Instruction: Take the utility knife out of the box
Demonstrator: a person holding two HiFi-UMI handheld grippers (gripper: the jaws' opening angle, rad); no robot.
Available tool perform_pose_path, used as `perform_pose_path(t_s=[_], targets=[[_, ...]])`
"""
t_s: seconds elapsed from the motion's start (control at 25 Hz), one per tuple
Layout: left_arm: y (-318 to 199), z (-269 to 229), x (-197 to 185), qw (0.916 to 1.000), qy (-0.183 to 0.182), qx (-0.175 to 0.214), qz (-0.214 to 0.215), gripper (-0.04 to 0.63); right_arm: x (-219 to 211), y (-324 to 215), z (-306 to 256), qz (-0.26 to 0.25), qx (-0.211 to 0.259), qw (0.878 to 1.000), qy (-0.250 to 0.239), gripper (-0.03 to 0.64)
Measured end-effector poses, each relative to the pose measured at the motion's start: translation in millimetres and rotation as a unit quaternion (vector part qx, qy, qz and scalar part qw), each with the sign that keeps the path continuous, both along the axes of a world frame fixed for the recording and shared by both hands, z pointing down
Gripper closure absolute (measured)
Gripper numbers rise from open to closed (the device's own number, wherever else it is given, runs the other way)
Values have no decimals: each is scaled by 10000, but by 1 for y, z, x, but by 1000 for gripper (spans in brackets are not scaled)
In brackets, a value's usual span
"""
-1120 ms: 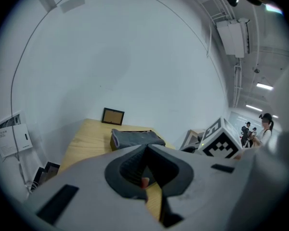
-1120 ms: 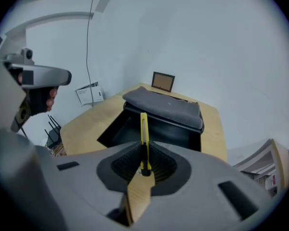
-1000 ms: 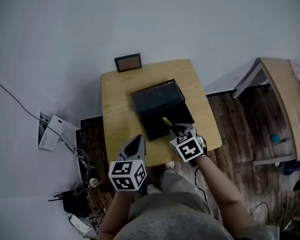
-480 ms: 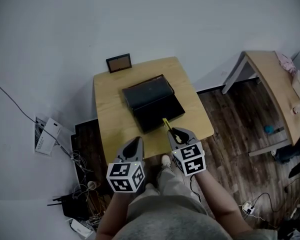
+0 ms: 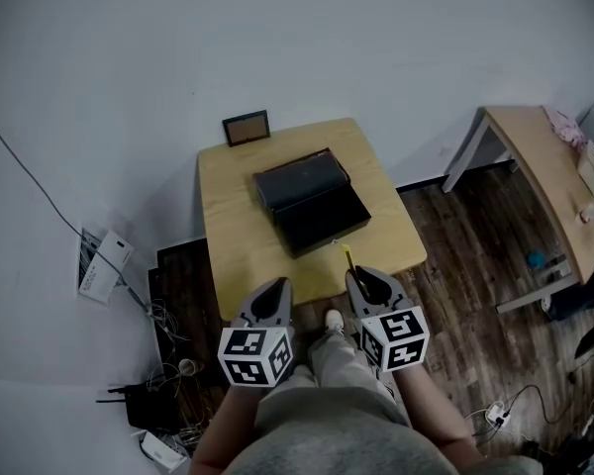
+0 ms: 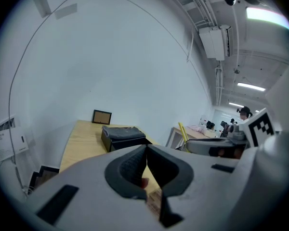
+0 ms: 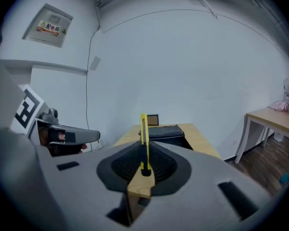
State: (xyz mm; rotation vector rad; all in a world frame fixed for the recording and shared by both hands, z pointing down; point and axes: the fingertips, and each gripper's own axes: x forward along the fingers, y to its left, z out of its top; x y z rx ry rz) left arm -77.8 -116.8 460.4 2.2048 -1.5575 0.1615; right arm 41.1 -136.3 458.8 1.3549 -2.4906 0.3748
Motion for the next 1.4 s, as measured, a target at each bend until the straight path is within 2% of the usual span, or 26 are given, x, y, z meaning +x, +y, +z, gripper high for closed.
perform_pose_path(t_s=[0.32, 0.6, 1.4], targets=[[22, -5, -4, 9999, -14, 110, -96, 591, 16, 29, -7, 228, 164, 9991, -330, 578], [27, -6, -10, 9998, -4, 105, -160, 591, 17, 35, -15, 286, 236, 9984, -431, 578], [15, -5, -13, 9998, 68, 120, -107, 592, 4, 29, -22, 281, 327, 9982, -406, 578]])
